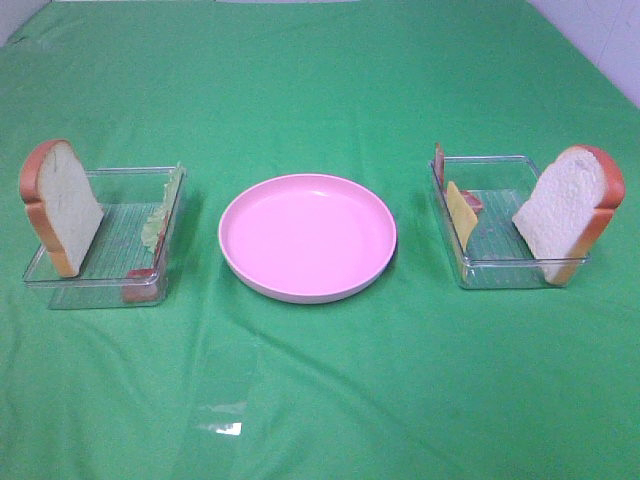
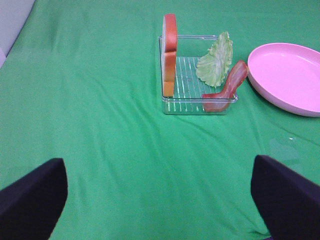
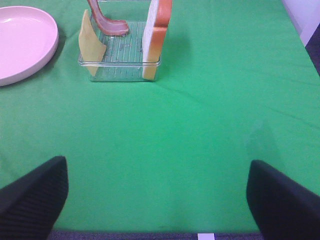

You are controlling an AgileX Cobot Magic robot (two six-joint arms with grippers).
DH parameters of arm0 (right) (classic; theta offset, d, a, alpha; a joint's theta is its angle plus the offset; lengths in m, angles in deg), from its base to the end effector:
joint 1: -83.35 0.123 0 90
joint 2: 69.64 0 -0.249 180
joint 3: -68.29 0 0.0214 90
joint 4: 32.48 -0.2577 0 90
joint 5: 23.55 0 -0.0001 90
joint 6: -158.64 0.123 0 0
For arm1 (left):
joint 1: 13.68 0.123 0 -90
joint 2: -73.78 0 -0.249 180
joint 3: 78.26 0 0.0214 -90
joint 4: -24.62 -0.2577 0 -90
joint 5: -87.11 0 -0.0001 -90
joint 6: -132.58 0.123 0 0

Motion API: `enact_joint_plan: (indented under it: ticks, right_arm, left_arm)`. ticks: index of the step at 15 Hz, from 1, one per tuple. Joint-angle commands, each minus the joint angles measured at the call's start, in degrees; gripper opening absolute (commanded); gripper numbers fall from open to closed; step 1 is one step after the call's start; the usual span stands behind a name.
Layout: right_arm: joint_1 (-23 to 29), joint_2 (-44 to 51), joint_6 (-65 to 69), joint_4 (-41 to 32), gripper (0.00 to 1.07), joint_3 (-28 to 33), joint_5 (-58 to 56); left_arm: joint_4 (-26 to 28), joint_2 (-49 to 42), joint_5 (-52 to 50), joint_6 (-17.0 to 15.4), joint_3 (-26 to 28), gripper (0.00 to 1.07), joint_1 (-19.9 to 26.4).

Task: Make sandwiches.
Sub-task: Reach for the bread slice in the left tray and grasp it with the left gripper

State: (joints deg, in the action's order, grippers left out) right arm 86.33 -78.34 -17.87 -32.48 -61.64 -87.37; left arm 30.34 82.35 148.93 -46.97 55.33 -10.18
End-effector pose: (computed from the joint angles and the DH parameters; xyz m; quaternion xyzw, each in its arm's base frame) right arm 0.0666 0.0035 0.2462 0.0039 0.8771 0.0271 0.4795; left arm 0.0625 -0.0070 0.2704 -0.0197 0.8504 -0.0317 0.5247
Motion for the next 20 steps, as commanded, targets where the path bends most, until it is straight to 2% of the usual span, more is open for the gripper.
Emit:
enact_joint_plan:
  ticks: [1,9,12,13,14,15,19,20]
  right_arm:
    - [-0.2,1.5,-0.5,0.0,0.94,0.2,0.7]
    - [-0.2,1.5,-0.5,0.0,0.94,0.2,0.7]
    - [-0.2,1.5,-0.5,0.0,0.94,0.2,0.7]
    - [-0.2,1.5,-0.5,0.0,0.94,0.2,0.7]
    - [-0.2,1.5,-0.5,0.0,0.94,0.2,0.7]
    - [-0.2,1.5,-0.5,0.0,0.94,0.2,0.7]
    - [-0.2,1.5,-0.5,0.0,0.94,0.2,0.7]
    - [-0.2,1.5,-0.5,0.0,0.94,0.2,0.7]
  left_arm:
    - [0.1,-0.8,-0.2,0.1,-0.1,0.91,0.1]
    - [0.1,-0.8,-0.4,-0.5,0.0,0.91,0.1]
    - [0.1,3.2,-4.4,-0.8,2.5,0.91,0.1]
    - [-0.2,7.1,-7.8,-1.8,3.7,0.91,0.1]
    - [-0.3,16.3,-14.1,-2.8,6.0,0.91,-0.3]
    - [-0.3,21.0,-16.0,-3.8,7.6,0.91,-0.3]
    - [-0.6,43.0,-15.1,-4.2,18.9,0.91,-0.3]
    - [-0.6,45.7,-14.8,-4.2,20.7,0.91,-0.3]
